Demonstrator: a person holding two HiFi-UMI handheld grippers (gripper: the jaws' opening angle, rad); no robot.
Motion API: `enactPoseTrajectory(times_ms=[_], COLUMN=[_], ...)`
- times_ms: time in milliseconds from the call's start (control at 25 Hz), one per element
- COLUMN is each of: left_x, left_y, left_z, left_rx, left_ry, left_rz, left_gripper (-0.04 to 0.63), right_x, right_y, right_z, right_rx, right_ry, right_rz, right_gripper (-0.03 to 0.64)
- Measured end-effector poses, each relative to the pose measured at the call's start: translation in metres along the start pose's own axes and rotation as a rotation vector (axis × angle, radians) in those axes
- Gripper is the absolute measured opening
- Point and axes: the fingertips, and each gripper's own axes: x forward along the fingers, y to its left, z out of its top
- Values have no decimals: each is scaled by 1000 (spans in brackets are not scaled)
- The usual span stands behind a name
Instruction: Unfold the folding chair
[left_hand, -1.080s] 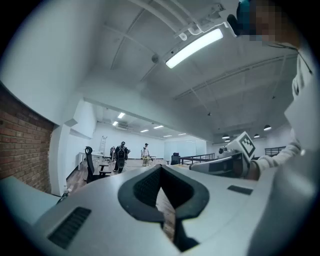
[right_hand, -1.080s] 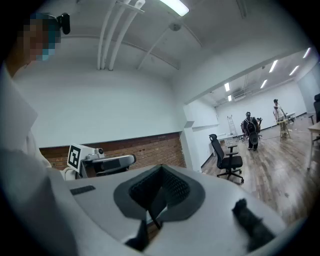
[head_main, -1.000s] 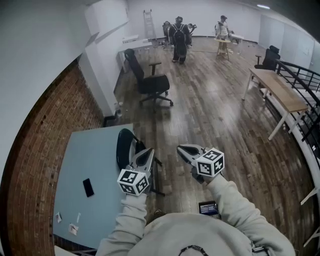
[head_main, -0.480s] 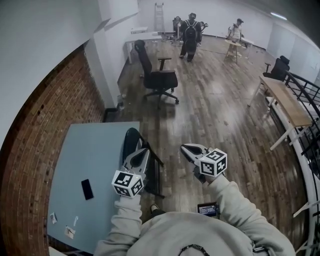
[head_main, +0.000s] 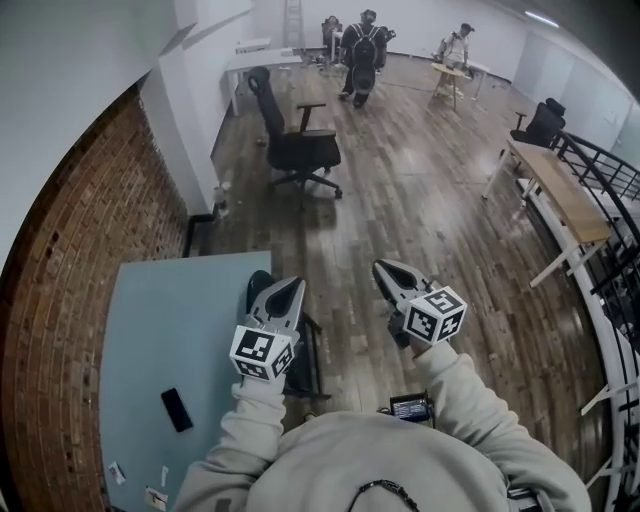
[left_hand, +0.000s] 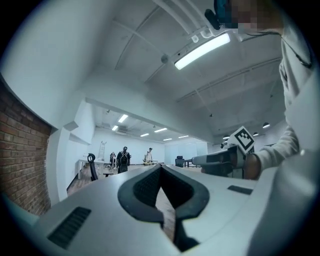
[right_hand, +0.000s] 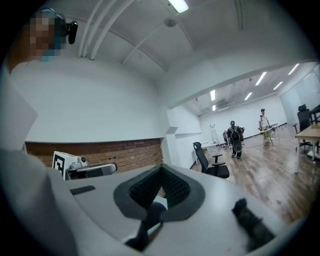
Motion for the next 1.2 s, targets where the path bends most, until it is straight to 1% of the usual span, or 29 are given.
enactPoseTrajectory(times_ms=[40,120,240,320,400,440,480,520,560,600,640,680,720,760,800,840,880,920,1000,1120,1200], left_x=[7,18,31,37,38,33,21,3,-18,-34,-45,-51,-55,-60,-66,-75,-85,-94,-107,-123,-129], left_y=[-1,-7,-8,4,33,51,66,76,81,84,89,95,101,108,117,125,132,137,142,141,140], left_z=[7,11,6,-6,-28,-41,-53,-64,-75,-87,-101,-118,-140,-164,-189,-213,-234,-253,-282,-315,-333], left_rx=[8,16,7,10,-4,-41,-102,-171,-216,-223,-205,-185,-171,-161,-154,-147,-142,-142,-169,-271,-324], left_ry=[-21,-25,-2,32,89,97,75,32,-4,-11,13,61,129,212,302,387,456,505,563,621,655], left_rz=[-1,-18,-25,9,81,127,180,237,293,340,376,400,415,427,443,463,482,494,487,449,424], left_gripper=[6,6,6,6,6,6,6,6,6,6,6,6,6,102,238,321,355,369,380,390,391], right_x=[1,-5,-13,-8,14,28,42,51,56,60,66,74,82,91,102,112,121,128,140,154,164], right_y=[-9,-27,-50,-62,-72,-75,-74,-70,-62,-55,-49,-44,-39,-32,-24,-13,-2,8,27,55,66], right_z=[3,4,3,0,-12,-26,-46,-73,-103,-131,-156,-179,-204,-232,-264,-298,-331,-360,-405,-453,-480], right_rx=[9,27,40,26,17,29,56,90,120,140,151,163,177,194,218,250,284,310,338,366,366], right_ry=[1,11,24,29,48,70,104,150,198,237,266,291,323,368,425,488,549,603,684,765,812], right_rz=[-7,-16,-23,-29,-28,-21,-9,5,18,30,39,49,61,76,95,115,129,138,147,162,166], right_gripper=[6,7,8,7,7,7,7,7,7,8,8,8,8,8,8,59,143,183,222,240,251])
